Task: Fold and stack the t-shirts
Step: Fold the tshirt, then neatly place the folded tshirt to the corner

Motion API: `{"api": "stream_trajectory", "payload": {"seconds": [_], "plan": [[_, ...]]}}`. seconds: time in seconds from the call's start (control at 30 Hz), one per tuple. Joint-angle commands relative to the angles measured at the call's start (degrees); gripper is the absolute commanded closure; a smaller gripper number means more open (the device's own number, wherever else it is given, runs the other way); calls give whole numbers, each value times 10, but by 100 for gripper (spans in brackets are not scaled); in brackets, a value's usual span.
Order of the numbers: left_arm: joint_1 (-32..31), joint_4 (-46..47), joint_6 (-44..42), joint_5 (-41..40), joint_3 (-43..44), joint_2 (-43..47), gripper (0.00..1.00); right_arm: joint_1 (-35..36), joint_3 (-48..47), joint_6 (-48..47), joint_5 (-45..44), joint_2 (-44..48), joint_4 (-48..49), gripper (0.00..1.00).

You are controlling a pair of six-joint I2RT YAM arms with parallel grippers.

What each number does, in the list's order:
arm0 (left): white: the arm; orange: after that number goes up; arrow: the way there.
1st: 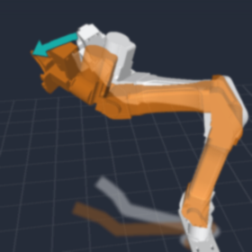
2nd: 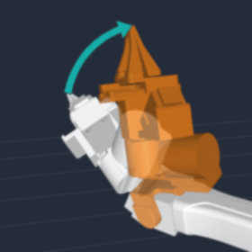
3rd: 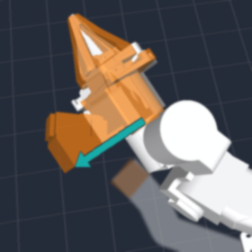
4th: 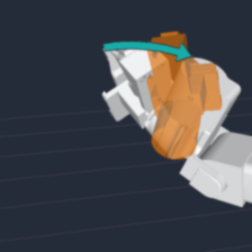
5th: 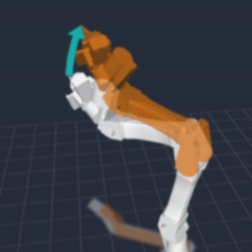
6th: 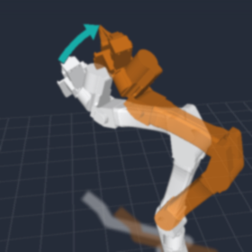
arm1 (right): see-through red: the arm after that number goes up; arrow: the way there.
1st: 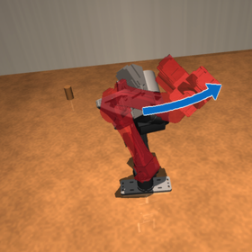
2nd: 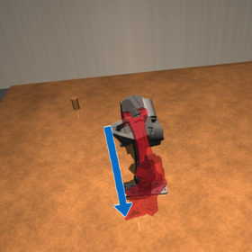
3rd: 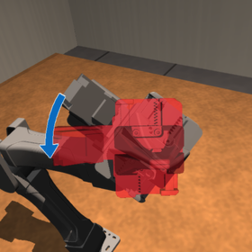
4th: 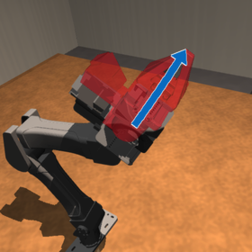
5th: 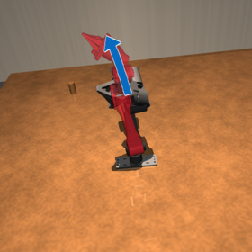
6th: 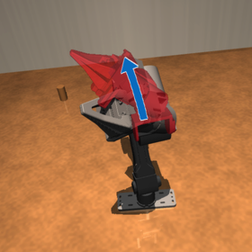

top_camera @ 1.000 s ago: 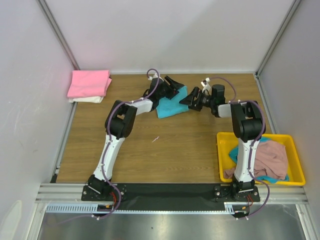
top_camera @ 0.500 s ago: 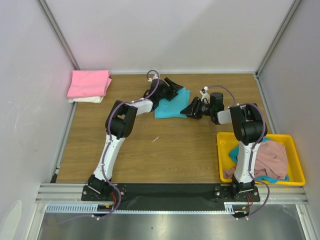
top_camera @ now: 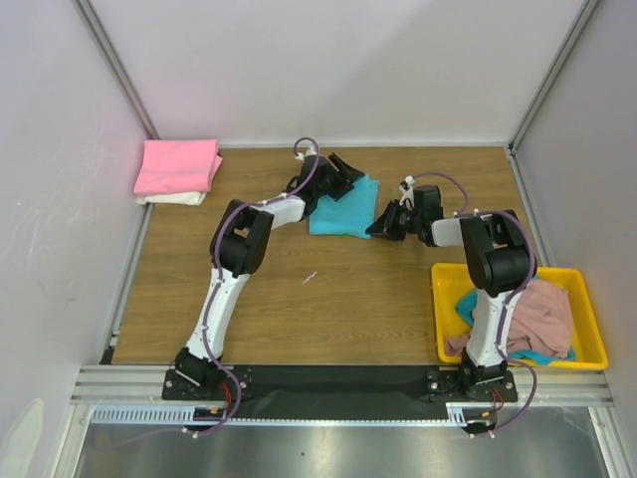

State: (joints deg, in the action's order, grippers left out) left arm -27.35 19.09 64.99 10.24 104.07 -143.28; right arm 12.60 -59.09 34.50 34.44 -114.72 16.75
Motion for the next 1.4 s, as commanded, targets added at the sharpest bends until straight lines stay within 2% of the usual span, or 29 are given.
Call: {"api": "stream_trajectory", "payload": {"seconds": [0.0, 0.03, 0.13, 0.17, 0.27, 0.43, 0.47, 0.53, 0.67, 1.03, 1.37], "plan": [[-2, -12, -38, 0, 30, -4, 34, 2, -15, -6, -12, 6, -38, 82], [-2, -19, -61, 8, 34, -1, 34, 3, -16, -8, -10, 13, -46, 80], [-2, -42, -132, 35, 45, 26, 34, 3, -32, -25, 7, 43, -72, 58], [-2, -52, -156, 38, 43, 40, 33, 3, -38, -31, 10, 53, -85, 44], [-2, -99, -253, 43, 32, 107, 32, 2, -66, -61, 3, 105, -143, 31], [-2, -224, -377, -19, 14, 234, 28, -14, -124, -74, -74, 144, -248, 30], [-1, -254, -384, -57, -3, 252, 27, -21, -138, -67, -78, 146, -249, 30], [8, -277, -381, -83, -25, 280, 23, -28, -147, -56, -91, 142, -243, 30], [29, -307, -350, -94, -96, 323, 19, -32, -201, -61, -118, 100, -248, 24], [32, -345, -356, -117, -98, 245, 18, -21, -291, -62, -135, -34, -280, 23], [35, -335, -342, -116, -94, 187, 18, -25, -291, -51, -139, -30, -291, 24]]}}
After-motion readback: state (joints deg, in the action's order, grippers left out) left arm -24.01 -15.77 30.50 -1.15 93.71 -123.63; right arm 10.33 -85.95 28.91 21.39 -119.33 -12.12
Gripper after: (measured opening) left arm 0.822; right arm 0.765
